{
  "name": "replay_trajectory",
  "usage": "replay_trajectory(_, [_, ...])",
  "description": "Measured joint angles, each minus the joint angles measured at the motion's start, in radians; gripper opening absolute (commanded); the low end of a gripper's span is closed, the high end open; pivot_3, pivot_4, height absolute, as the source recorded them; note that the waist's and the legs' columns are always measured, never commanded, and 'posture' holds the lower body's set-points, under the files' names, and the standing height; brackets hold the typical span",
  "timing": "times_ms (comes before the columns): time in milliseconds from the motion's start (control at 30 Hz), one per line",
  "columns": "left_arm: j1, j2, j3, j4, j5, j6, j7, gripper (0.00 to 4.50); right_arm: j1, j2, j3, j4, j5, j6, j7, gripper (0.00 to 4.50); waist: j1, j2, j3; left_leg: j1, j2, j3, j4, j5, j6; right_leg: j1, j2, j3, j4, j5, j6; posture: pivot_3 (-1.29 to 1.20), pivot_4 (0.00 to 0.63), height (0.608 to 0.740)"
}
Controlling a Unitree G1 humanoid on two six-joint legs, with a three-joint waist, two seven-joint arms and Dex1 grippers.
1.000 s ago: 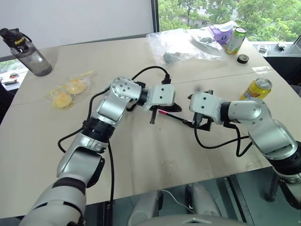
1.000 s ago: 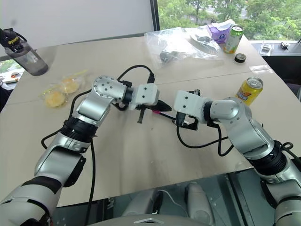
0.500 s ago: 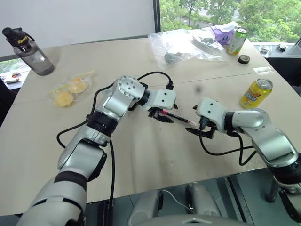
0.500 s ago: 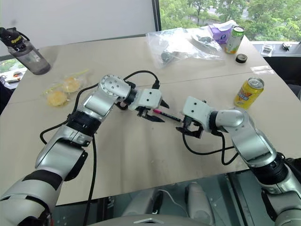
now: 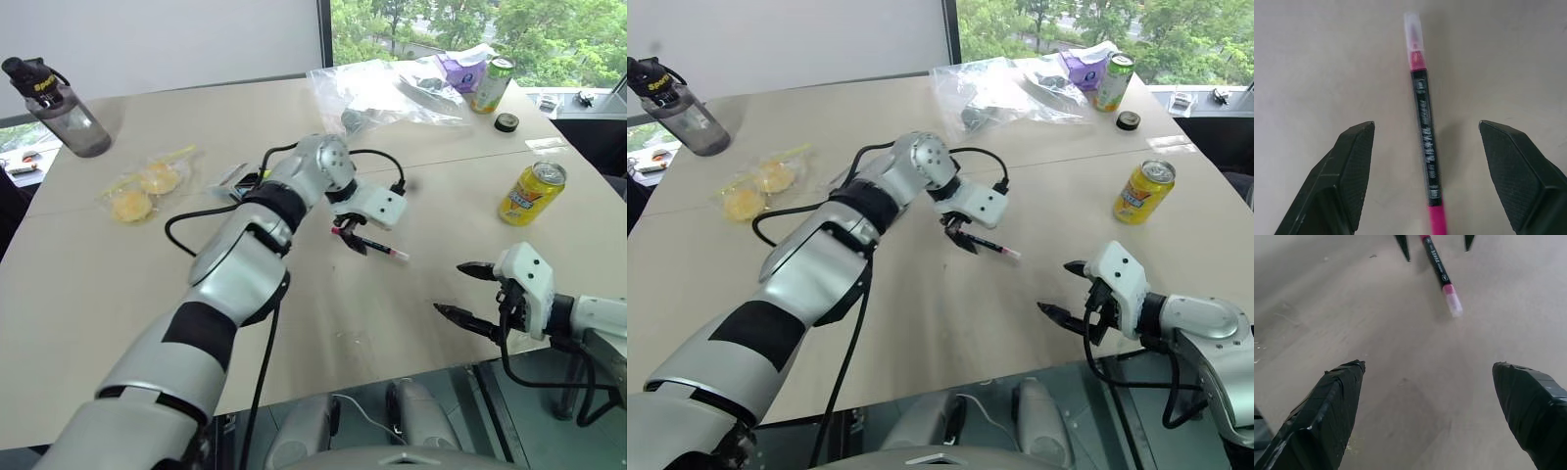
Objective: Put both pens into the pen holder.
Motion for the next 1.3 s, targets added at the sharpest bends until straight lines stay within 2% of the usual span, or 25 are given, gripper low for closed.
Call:
replay_trajectory(100, [-0.050,-0.040,-0.042,0.047,0.082,-0.031,0.033,3.48,0.011,-0.001,-0.007,-0.010,0.011,0.001,-0.036,4.50,0.002,0.000,0.000,0.001,0.000,0.000,0.000,0.000,0.000,0.001,0.001,0.000,0.000,0.000,0.000,0.00,0.150,0.740])
replay_trajectory(300, [-0.054,-0.074,-0.085,0.081,0.181,-0.057,0.049,3.48,0.066,-0.006,-0.028,-0.018,0.023,-0.007,-0.077,4.50,0.004,-0.001,0.001,0.001,0.000,0.000,0.000,0.000,0.000,0.001,0.002,0.000,0.000,0.000,0.000,0.00,0.150,0.740])
replay_trajectory(533, [-0.044,-0.098,-0.084,0.085,0.226,-0.053,0.067,3.48,0.100,0.003,-0.055,-0.029,0.043,-0.082,-0.101,4.50,0.005,-0.001,0.001,0.003,0.000,0.000,0.000,0.000,0.000,0.003,0.004,0.000,0.000,0.000,0.001,0.00,0.150,0.740])
replay_trajectory(633, [-0.039,-0.103,-0.080,0.084,0.234,-0.043,0.065,2.72,0.108,-0.001,-0.055,-0.027,0.042,-0.092,-0.113,4.50,0.006,-0.001,0.000,0.006,0.000,0.000,0.000,0.000,0.000,0.006,0.004,0.000,-0.001,0.000,0.001,0.00,0.150,0.740])
replay_trajectory(800, [-0.021,-0.107,-0.078,0.084,0.237,-0.038,0.045,0.36,0.106,-0.002,-0.058,-0.026,0.051,-0.104,-0.118,4.50,0.022,0.000,0.000,0.013,0.000,-0.002,0.001,-0.001,0.002,0.015,0.004,-0.002,-0.002,0.000,0.002,0.00,0.150,0.740])
replay_trajectory(833, [-0.018,-0.109,-0.076,0.084,0.237,-0.036,0.047,0.07,0.105,-0.002,-0.058,-0.025,0.055,-0.106,-0.119,4.50,0.027,-0.001,0.000,0.016,0.000,-0.002,0.001,-0.002,0.004,0.019,0.004,-0.002,-0.002,0.000,0.003,0.00,0.150,0.740])
replay_trajectory(933, [-0.011,-0.111,-0.075,0.084,0.238,-0.035,0.054,0.07,0.095,0.001,-0.058,-0.024,0.070,-0.114,-0.125,4.50,0.030,-0.001,0.001,0.025,0.000,-0.002,0.000,-0.003,0.006,0.028,0.004,-0.002,-0.004,-0.002,0.007,0.00,0.150,0.740])
replay_trajectory(1133, [-0.009,-0.102,-0.069,0.077,0.236,-0.077,0.068,0.07,0.074,0.002,-0.058,-0.022,0.100,-0.122,-0.139,4.50,0.031,-0.001,0.001,0.024,0.000,-0.003,0.000,-0.002,0.003,0.028,0.004,-0.003,-0.007,0.000,0.004,0.00,0.150,0.740])
replay_trajectory(1300, [-0.005,-0.034,-0.006,0.009,0.216,-0.219,0.274,0.07,0.074,0.014,-0.116,-0.016,0.155,-0.131,-0.141,4.50,0.029,-0.004,0.003,0.022,0.000,-0.003,-0.001,-0.002,0.003,0.026,0.000,-0.002,-0.009,0.000,0.004,0.00,0.150,0.740])
